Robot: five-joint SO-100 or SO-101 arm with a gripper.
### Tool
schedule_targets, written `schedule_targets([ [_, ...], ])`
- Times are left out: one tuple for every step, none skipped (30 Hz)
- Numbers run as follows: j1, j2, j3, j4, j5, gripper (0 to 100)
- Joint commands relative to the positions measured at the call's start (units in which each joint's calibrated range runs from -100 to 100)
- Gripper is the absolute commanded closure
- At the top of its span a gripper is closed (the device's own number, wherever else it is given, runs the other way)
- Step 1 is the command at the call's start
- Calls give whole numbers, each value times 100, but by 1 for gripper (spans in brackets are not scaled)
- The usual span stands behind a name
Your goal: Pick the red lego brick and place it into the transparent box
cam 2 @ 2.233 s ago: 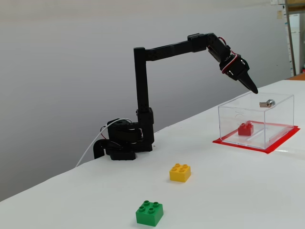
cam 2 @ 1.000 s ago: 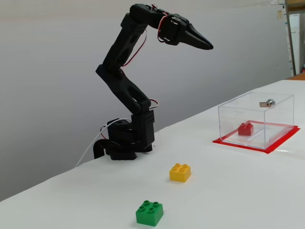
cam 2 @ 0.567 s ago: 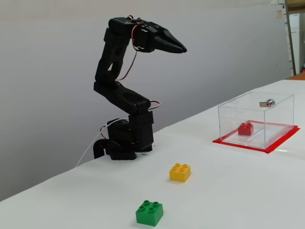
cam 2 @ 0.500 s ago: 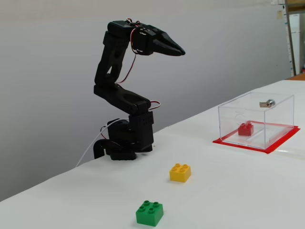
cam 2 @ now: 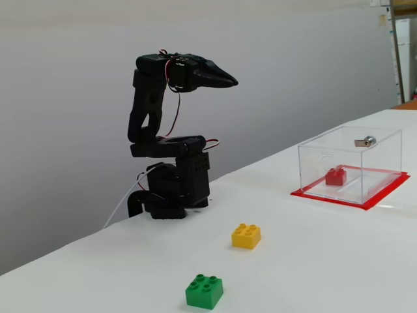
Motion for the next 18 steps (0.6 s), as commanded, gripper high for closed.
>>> schedule_targets([
  [55, -294, 122, -73, 26, 99],
  [55, -388, 167, -73, 26, 99],
  [55, -464, 194, -73, 26, 99],
  [55, -549, 240, -73, 26, 99],
  [55, -634, 285, -73, 26, 99],
  [55, -702, 330, -73, 31, 99],
  [55, -752, 393, -73, 31, 99],
  [62, -761, 457, -73, 31, 99],
  [62, -761, 511, -73, 31, 99],
  [62, -761, 547, -73, 31, 99],
  [69, -761, 583, -73, 31, 99],
  [92, -761, 619, -73, 31, 99],
  [180, -761, 638, -73, 31, 99],
  [291, -761, 656, -73, 31, 99],
  [409, -761, 701, -73, 31, 99],
  [476, -769, 791, -73, 31, 99],
  [513, -778, 873, -73, 31, 99],
  [528, -778, 936, -73, 31, 99],
])
